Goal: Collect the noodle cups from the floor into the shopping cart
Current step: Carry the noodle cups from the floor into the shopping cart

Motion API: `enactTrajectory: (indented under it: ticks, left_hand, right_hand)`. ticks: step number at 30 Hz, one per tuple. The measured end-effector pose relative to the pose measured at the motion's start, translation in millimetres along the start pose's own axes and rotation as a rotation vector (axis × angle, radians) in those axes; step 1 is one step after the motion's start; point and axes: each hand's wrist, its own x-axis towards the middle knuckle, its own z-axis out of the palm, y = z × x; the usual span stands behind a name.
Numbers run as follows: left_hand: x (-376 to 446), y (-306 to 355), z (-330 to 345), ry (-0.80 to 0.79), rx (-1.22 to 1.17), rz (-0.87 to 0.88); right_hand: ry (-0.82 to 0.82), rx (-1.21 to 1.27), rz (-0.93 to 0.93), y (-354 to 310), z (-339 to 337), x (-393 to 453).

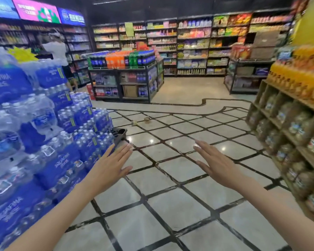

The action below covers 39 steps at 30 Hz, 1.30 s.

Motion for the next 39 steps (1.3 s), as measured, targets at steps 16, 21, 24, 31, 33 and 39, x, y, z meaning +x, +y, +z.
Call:
enactTrajectory:
  ticks: [16,21,24,31,33,39]
  left_hand:
    - [265,-134,156,-0.166,-0.037,-0.056]
    - [355,-158,211,-0.148,-0.074,-0.110]
    - [406,-169,244,-0.112,-0.100,-0.111]
    - [552,-198,317,-0.089,-0.080,-0.201]
    - [583,-210,335,-0.137,-0.157,-0.281]
    - [678,-273,411,-0.313,-0.128,-0.293]
  right_hand:
    - [-0.057,0.039,0.100,162,78,256]
    - [-0.057,0.074,0.107,229,107,342]
    - [-0.059,0.084,0.071,266,126,396]
    - [-0.116,0.129,0.029,386,159,543]
    - [-0.129,0.135,0.015,414,171,582]
    - [-0.170,0.169,0.001,477,222,712]
